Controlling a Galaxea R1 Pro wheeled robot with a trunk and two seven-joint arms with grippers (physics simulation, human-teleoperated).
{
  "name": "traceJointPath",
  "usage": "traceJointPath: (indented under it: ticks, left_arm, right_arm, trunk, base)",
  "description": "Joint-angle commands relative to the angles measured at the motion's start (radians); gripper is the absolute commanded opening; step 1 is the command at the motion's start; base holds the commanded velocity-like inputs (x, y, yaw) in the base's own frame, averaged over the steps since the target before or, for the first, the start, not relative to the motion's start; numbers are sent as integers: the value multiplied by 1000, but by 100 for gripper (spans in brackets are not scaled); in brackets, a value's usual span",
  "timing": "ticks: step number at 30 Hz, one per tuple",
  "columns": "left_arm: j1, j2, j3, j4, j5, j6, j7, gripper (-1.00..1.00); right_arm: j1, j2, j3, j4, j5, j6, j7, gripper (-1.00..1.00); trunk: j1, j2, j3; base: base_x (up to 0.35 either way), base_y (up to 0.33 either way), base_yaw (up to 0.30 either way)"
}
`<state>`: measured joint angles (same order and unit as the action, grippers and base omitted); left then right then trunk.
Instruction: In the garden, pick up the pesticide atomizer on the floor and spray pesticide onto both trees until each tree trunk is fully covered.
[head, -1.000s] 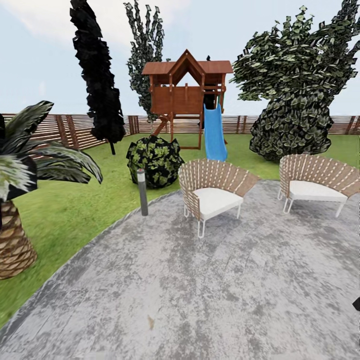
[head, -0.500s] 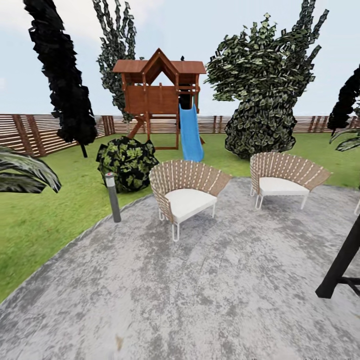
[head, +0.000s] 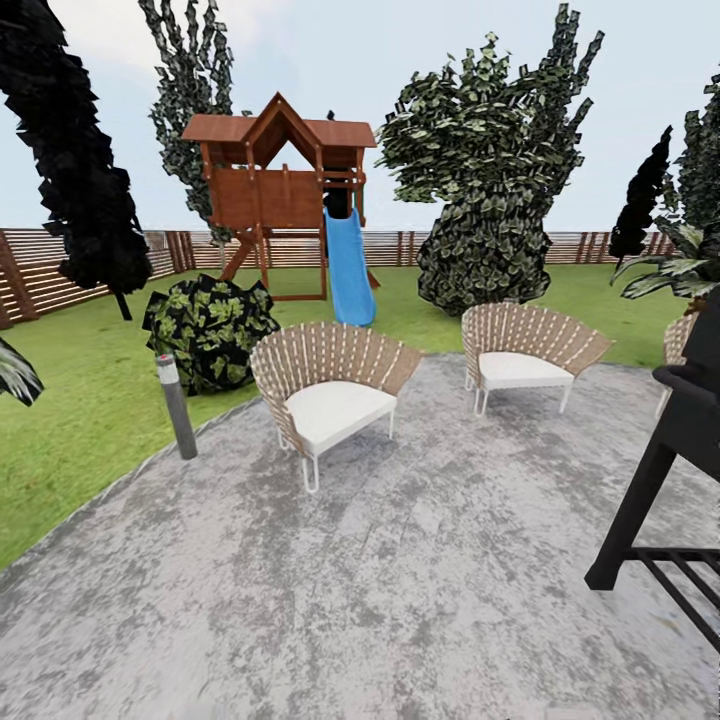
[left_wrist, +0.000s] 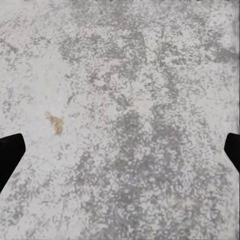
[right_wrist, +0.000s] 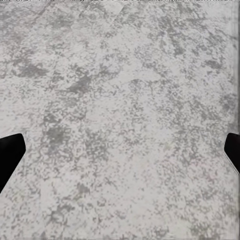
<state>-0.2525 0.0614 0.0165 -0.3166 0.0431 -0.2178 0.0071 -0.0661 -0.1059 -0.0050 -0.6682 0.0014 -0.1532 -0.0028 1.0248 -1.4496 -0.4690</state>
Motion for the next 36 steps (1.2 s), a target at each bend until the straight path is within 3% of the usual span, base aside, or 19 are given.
traceJointPath:
  ticks: [1, 17, 36]
  left_arm:
    - [-1, 0, 0, 1, 4, -3, 1, 100]
    - [-1, 0, 0, 1, 4, -5, 1, 100]
    - [-1, -1, 0, 1, 4, -6, 1, 100]
  right_arm:
    - [-1, 0, 0, 1, 0, -3, 0, 100]
    - [-1, 1, 0, 1, 1, -3, -2, 100]
    - [-1, 3, 2, 1, 2, -3, -2, 100]
  trunk:
    - [0, 0, -1]
    - [0, 0, -1]
    - [0, 0, -1]
  base:
    - [184, -249, -6]
    - [185, -249, 15]
    - [191, -250, 257]
